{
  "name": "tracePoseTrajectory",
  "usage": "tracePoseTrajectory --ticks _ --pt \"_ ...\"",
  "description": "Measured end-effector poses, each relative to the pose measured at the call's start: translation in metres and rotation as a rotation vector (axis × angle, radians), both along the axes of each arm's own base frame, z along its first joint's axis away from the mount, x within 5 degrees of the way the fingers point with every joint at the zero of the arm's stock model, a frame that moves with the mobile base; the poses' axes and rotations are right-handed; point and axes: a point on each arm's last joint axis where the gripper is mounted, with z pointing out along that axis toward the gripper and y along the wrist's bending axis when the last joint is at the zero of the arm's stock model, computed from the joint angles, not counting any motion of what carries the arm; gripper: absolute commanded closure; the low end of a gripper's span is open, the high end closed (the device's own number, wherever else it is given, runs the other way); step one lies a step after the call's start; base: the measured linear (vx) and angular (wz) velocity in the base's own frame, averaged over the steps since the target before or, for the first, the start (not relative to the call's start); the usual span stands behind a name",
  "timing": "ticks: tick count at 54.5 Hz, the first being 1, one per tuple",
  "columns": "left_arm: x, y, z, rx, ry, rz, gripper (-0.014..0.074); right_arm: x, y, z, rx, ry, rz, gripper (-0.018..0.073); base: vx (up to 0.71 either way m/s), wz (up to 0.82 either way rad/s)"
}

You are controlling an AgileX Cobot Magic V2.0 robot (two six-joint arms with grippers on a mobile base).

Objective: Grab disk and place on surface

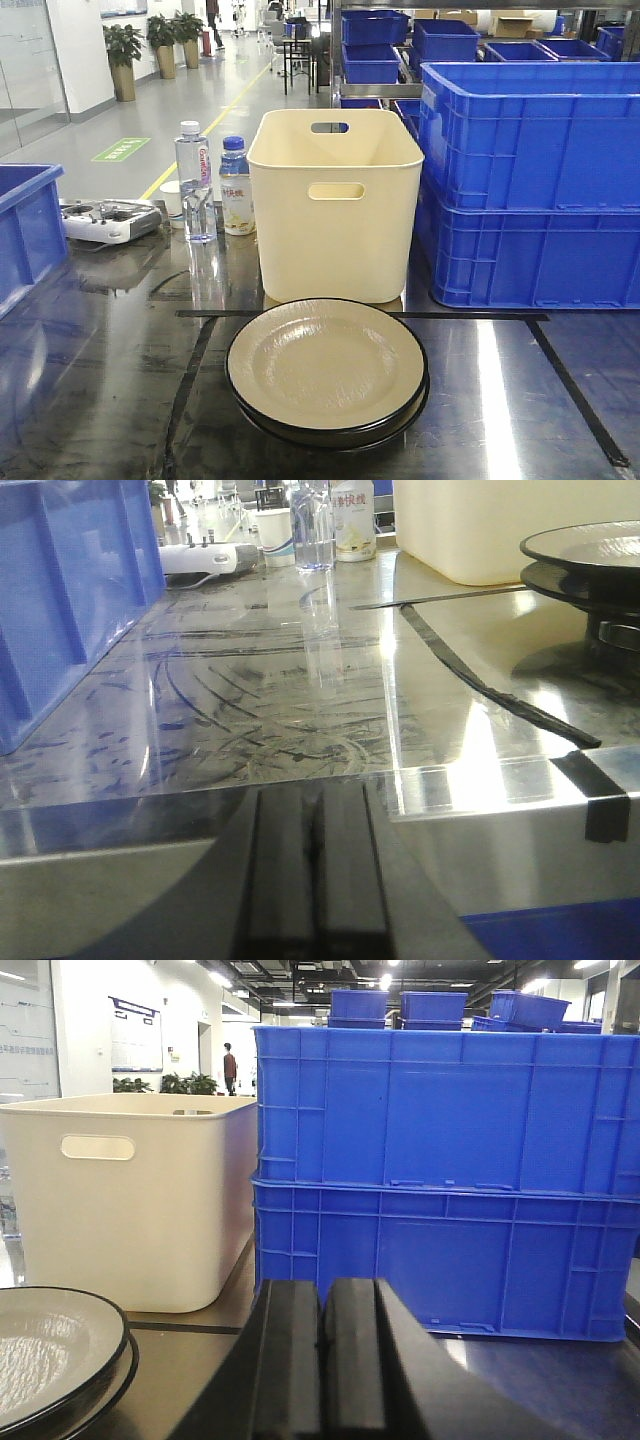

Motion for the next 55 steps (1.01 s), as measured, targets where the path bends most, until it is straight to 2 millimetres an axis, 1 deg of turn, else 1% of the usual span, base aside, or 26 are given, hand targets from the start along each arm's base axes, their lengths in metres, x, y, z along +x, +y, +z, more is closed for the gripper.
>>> tracePoseTrajectory --ticks 6,11,13,17,18,20,25,27,32,36,43,55 --pt "0.000 0.000 0.000 0.000 0.000 0.000 0.0595 -0.002 0.000 -0.003 -0.002 -0.001 -0.001 0.0568 0.00 0.00" --pt "0.000 0.000 0.000 0.001 0.001 0.000 0.0595 -0.008 0.000 -0.016 -0.043 0.012 0.004 0.0568 0.00 0.00" --pt "0.000 0.000 0.000 0.001 0.001 0.000 0.0595 -0.012 0.000 -0.024 -0.066 0.023 0.007 0.0568 0.00 0.00" --pt "0.000 0.000 0.000 0.001 0.001 0.000 0.0595 -0.022 -0.001 -0.048 -0.103 0.060 0.003 0.0568 0.00 0.00" --pt "0.000 0.000 0.000 0.001 0.001 0.000 0.0595 -0.026 -0.002 -0.062 -0.107 0.087 -0.005 0.0568 0.00 0.00" --pt "0.000 0.000 0.000 0.002 0.001 0.000 0.0595 -0.033 -0.004 -0.078 -0.099 0.108 -0.027 0.0568 0.00 0.00" --pt "0.000 0.000 0.000 0.002 0.001 0.000 0.0595 -0.043 -0.008 -0.105 -0.063 0.132 -0.067 0.0568 0.00 0.00" --pt "0.000 0.000 0.000 0.002 0.001 0.000 0.0595 -0.047 -0.008 -0.111 -0.052 0.129 -0.079 0.0568 0.00 0.00" --pt "0.000 0.000 0.000 0.002 0.001 0.000 0.0595 -0.056 -0.009 -0.115 -0.046 0.104 -0.093 0.0568 0.00 0.00" --pt "0.000 0.000 0.000 0.002 -0.001 0.000 0.0595 -0.058 -0.010 -0.118 -0.042 0.123 -0.098 0.0568 0.00 0.00" --pt "0.000 0.000 0.000 0.002 0.003 0.000 0.0595 -0.059 -0.010 -0.124 -0.028 0.180 -0.101 0.0568 0.00 0.00" --pt "0.000 0.000 0.000 0.002 0.003 0.000 0.0595 -0.059 -0.010 -0.124 -0.018 0.189 -0.101 0.0568 0.00 0.00"
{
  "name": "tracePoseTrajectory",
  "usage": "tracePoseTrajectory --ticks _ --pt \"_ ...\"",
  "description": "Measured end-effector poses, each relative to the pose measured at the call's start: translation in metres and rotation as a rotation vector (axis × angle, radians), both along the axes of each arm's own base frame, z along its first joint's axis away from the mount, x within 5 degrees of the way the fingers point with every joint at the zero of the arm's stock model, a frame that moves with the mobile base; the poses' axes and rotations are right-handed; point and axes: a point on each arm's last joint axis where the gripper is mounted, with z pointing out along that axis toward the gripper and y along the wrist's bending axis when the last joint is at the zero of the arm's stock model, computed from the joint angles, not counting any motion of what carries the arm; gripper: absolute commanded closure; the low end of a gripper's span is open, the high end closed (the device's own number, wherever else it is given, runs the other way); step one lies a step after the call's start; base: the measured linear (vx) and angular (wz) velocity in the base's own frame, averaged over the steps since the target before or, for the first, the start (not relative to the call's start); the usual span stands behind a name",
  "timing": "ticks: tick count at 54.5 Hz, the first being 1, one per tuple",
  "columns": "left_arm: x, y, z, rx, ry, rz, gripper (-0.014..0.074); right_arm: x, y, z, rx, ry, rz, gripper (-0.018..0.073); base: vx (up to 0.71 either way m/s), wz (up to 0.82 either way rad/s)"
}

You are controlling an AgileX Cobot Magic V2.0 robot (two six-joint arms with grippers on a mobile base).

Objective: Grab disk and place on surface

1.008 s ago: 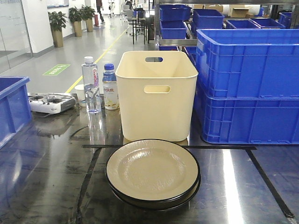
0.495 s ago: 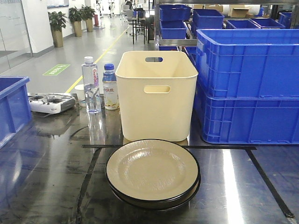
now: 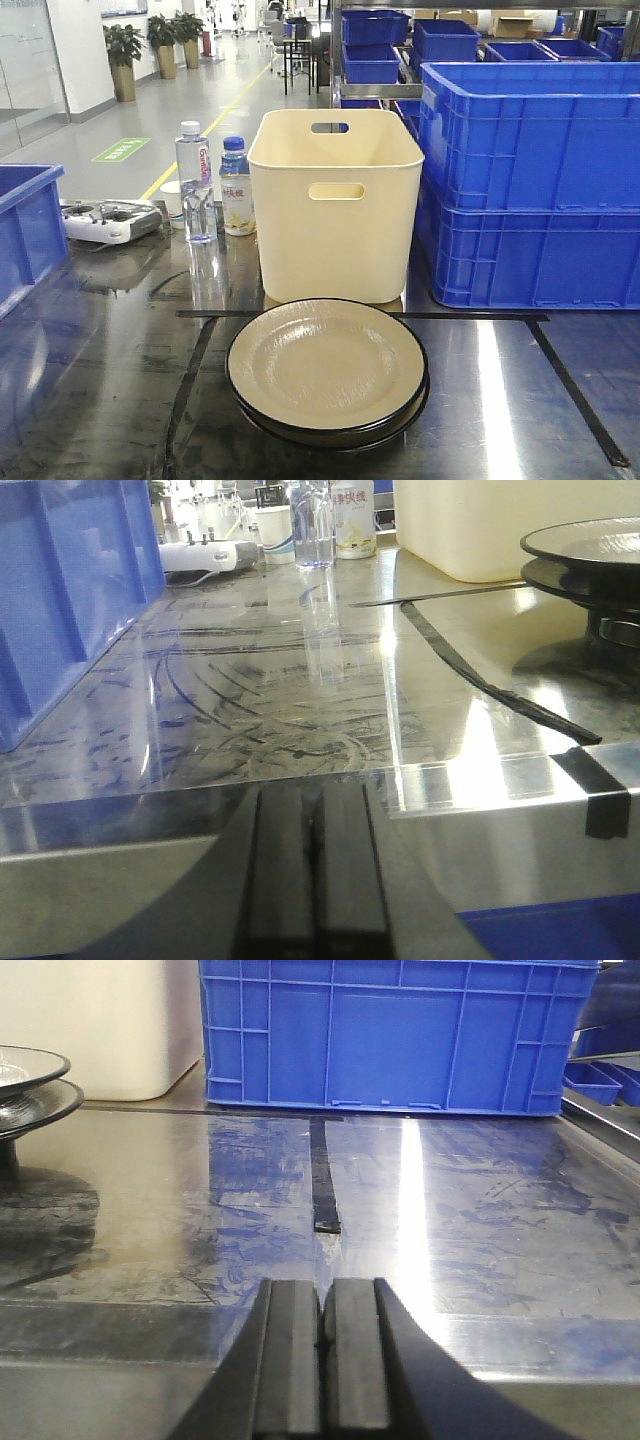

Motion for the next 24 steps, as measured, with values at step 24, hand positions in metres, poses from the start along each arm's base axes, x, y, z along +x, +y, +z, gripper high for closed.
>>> tracePoseTrajectory --ticks 24 --pt "0.0000 0.0000 -0.0001 0.000 0.001 0.000 0.0595 0.0000 0.0000 0.0000 0.003 0.000 0.000 0.0568 0.00 0.00"
